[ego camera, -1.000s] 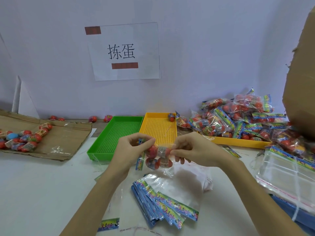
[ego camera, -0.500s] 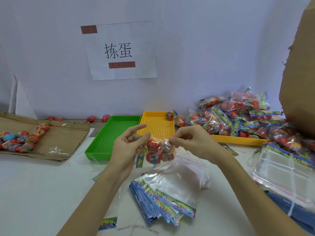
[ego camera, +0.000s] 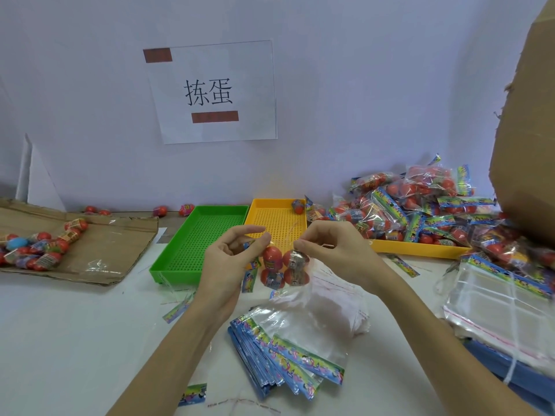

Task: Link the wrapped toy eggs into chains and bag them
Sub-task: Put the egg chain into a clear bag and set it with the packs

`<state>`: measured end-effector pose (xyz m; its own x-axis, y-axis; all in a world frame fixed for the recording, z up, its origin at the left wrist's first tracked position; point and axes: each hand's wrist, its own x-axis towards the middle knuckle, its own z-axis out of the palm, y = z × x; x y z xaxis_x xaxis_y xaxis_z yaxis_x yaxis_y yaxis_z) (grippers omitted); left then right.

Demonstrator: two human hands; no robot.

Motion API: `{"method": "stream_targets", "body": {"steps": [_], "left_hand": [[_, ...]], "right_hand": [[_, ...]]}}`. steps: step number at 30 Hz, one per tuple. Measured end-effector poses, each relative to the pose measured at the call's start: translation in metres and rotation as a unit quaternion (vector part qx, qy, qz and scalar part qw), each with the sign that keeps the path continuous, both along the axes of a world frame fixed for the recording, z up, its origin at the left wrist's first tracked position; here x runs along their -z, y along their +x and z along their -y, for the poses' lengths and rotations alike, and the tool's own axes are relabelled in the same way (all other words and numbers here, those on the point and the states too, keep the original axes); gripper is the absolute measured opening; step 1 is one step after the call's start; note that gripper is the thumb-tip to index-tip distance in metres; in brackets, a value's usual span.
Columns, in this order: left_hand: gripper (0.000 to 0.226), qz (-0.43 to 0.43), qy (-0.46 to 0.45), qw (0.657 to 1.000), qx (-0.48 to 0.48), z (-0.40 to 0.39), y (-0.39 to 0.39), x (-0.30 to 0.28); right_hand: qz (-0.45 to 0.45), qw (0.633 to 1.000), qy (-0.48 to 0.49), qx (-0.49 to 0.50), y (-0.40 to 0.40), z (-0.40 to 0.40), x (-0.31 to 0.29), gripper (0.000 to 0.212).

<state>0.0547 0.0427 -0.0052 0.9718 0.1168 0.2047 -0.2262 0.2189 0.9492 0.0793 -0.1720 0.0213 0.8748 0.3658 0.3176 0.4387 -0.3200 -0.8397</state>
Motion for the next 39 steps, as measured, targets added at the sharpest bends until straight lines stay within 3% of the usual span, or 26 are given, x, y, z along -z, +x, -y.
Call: {"method": "stream_targets", "body": {"steps": [6, 10, 15, 17, 19, 21, 25, 29, 32, 35, 37, 39], "left_hand": [[0.044, -0.017, 0.120, 0.992, -0.029, -0.001, 0.002, 0.003], [0.008, 0.008, 0.196, 0.977, -0.086, -0.002, 0.005, 0.008], [0.004, 0.036, 0.173, 0.978, -0.108, -0.007, 0.006, 0.005], [0.010, 0.057, 0.164, 0.980, -0.096, -0.006, 0.004, 0.004], [0.025, 0.060, 0.147, 0.984, -0.076, -0.004, 0.002, 0.002], [0.033, 0.050, 0.095, 0.993, -0.043, -0.001, 0.000, 0.001], [0.040, 0.022, -0.009, 0.999, 0.028, 0.003, -0.002, 0.001], [0.027, -0.023, -0.090, 0.994, 0.060, 0.006, 0.004, 0.003], [0.054, -0.049, -0.017, 0.998, 0.042, 0.013, 0.005, 0.008], [0.074, -0.047, 0.050, 0.998, 0.012, 0.016, 0.005, 0.017], [0.069, -0.040, 0.036, 0.998, 0.019, 0.015, 0.004, 0.015], [0.059, -0.037, 0.019, 0.999, 0.036, 0.014, 0.003, 0.010]], "right_hand": [[0.054, 0.995, 0.027, 0.081, 0.004, -0.001, 0.002, 0.007], [0.128, 0.989, 0.002, 0.067, 0.005, -0.001, 0.005, 0.006], [0.051, 0.992, -0.053, 0.103, 0.011, 0.000, 0.011, 0.020], [-0.049, 0.991, -0.034, 0.121, 0.011, -0.001, 0.011, 0.039], [-0.173, 0.982, 0.012, 0.076, 0.006, -0.001, 0.007, 0.054], [-0.238, 0.971, 0.036, 0.013, 0.000, -0.003, 0.005, 0.058], [-0.205, 0.977, 0.005, -0.054, -0.007, -0.011, 0.005, 0.045], [-0.176, 0.981, 0.084, -0.006, -0.006, -0.011, 0.005, 0.038], [-0.163, 0.981, 0.103, 0.031, -0.004, -0.007, 0.005, 0.036], [-0.192, 0.981, 0.035, -0.015, -0.003, 0.003, 0.003, 0.033], [-0.180, 0.983, 0.021, -0.005, 0.000, 0.013, 0.000, 0.029], [-0.155, 0.983, 0.081, 0.047, 0.003, 0.024, -0.006, 0.030]]}}
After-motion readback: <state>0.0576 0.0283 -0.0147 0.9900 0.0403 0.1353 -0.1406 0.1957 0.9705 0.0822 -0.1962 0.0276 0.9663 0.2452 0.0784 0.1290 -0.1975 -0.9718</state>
